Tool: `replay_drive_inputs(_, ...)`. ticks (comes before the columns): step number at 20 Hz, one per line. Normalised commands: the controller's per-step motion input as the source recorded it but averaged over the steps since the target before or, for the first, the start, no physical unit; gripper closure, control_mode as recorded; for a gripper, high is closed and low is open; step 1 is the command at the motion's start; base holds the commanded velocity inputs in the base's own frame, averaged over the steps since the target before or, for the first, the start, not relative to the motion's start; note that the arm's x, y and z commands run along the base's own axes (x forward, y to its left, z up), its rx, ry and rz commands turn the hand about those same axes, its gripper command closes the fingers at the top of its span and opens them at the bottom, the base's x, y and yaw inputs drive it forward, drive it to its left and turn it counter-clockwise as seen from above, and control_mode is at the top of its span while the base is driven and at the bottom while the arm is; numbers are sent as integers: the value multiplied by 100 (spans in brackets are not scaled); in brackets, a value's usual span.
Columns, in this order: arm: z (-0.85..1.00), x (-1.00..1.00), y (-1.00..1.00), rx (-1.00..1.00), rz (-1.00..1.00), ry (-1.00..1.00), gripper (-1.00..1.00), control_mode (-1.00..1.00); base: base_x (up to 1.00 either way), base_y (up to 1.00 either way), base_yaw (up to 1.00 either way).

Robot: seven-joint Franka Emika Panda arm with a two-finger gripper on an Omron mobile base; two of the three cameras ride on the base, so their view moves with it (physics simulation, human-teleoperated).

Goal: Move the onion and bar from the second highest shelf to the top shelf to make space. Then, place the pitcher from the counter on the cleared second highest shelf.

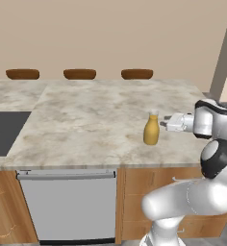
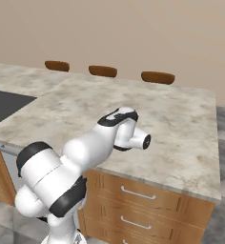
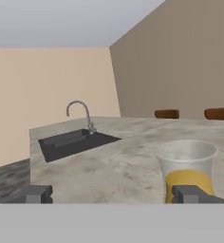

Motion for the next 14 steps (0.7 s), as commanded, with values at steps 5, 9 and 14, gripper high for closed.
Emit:
replay_drive_inputs(5, -5, 33, -8, 0, 1, -2, -100, -100, 0, 0, 0)
replay_drive_inputs(9, -9, 31, -9, 0, 0, -2, -100, -100, 0, 0, 0)
replay_drive_inputs(14, -13, 29, -2, 0, 1, -2, -100, -100, 0, 0, 0)
